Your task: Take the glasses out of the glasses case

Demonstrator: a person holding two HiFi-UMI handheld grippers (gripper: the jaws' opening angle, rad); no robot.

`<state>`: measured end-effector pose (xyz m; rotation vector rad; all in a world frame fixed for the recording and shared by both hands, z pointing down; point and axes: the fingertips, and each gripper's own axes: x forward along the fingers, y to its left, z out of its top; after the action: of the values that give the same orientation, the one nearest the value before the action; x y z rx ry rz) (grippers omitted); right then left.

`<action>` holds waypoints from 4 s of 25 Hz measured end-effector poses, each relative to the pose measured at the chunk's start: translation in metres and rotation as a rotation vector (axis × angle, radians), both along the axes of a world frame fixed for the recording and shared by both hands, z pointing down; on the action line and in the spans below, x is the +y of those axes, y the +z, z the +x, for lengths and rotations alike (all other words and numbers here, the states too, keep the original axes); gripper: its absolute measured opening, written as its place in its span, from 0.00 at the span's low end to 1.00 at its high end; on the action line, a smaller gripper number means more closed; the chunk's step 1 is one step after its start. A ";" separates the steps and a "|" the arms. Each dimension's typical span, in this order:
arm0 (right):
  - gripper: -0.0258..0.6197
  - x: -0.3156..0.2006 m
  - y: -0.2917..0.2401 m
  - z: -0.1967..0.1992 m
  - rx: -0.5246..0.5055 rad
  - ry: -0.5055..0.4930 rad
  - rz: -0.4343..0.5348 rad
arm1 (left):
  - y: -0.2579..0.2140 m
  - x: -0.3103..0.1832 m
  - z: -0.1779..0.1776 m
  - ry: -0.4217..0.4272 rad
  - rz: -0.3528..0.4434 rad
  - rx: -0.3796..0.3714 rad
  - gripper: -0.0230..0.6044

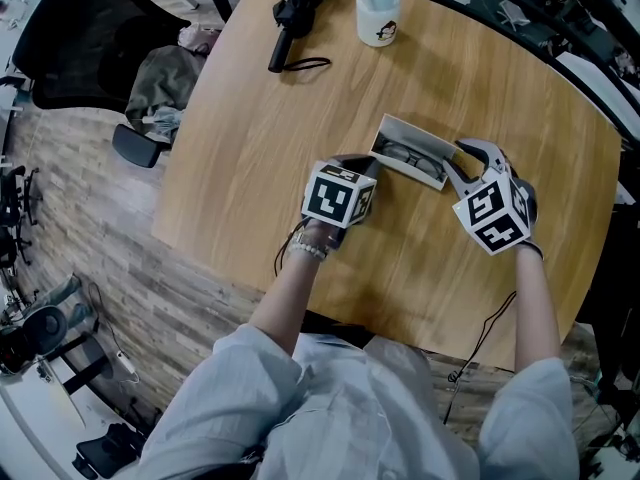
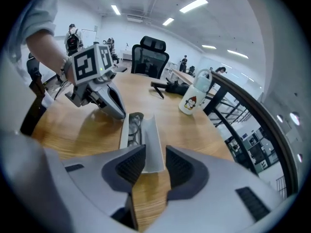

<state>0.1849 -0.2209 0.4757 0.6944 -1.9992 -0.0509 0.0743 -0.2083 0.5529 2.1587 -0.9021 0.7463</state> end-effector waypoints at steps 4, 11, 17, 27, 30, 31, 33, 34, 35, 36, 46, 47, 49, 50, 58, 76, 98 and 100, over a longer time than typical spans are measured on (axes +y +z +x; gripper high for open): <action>0.24 0.007 0.002 -0.024 0.009 -0.085 -0.023 | 0.000 0.000 0.000 0.000 -0.001 0.002 0.04; 0.24 0.012 0.028 -0.045 0.075 -0.167 -0.099 | -0.001 0.000 0.002 0.013 0.002 0.001 0.04; 0.23 0.008 0.048 -0.054 0.123 -0.184 -0.148 | 0.000 -0.001 0.002 0.013 0.002 0.003 0.04; 0.21 0.005 0.058 -0.057 0.124 -0.170 -0.292 | -0.001 0.001 0.002 0.016 0.000 0.004 0.04; 0.21 0.004 0.061 -0.058 0.139 -0.155 -0.367 | -0.001 0.001 0.002 0.018 -0.005 0.004 0.04; 0.22 0.003 0.061 -0.058 0.145 -0.148 -0.392 | -0.001 0.001 0.002 0.020 -0.009 0.004 0.04; 0.24 0.000 0.063 -0.057 0.156 -0.144 -0.435 | 0.000 0.002 0.002 0.023 -0.013 0.003 0.04; 0.26 -0.001 0.064 -0.056 0.156 -0.139 -0.458 | 0.000 0.002 0.002 0.024 -0.013 0.003 0.04; 0.27 -0.001 0.065 -0.056 0.153 -0.136 -0.481 | 0.000 0.003 0.002 0.024 -0.013 0.003 0.04; 0.28 -0.001 0.066 -0.057 0.150 -0.141 -0.504 | 0.000 0.003 0.002 0.024 -0.013 0.002 0.04; 0.22 0.002 0.069 -0.060 0.059 -0.169 -0.634 | -0.002 0.002 0.003 0.028 -0.013 0.004 0.04; 0.22 0.003 0.069 -0.061 0.053 -0.173 -0.629 | -0.002 0.003 0.003 0.028 -0.012 0.004 0.04; 0.19 0.005 0.069 -0.061 0.050 -0.172 -0.608 | -0.001 0.003 0.002 0.026 -0.012 0.003 0.04; 0.18 0.005 0.068 -0.061 0.047 -0.169 -0.596 | 0.000 0.003 0.002 0.025 -0.013 0.003 0.04; 0.11 0.010 0.057 -0.063 -0.010 -0.151 -0.479 | 0.000 0.003 0.002 0.031 -0.013 -0.004 0.04; 0.07 0.010 0.029 -0.054 -0.046 -0.109 -0.400 | 0.002 0.002 0.001 0.031 -0.011 -0.006 0.04; 0.07 0.042 0.005 0.041 -0.116 0.087 -0.441 | 0.000 0.003 0.001 0.026 -0.001 -0.006 0.04; 0.07 0.048 0.010 0.050 -0.124 0.107 -0.461 | 0.000 0.002 0.002 0.026 -0.002 -0.005 0.04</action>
<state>0.2354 -0.1730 0.4855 0.5103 -1.9862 0.5124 0.0759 -0.2063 0.5527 2.1719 -0.8773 0.7655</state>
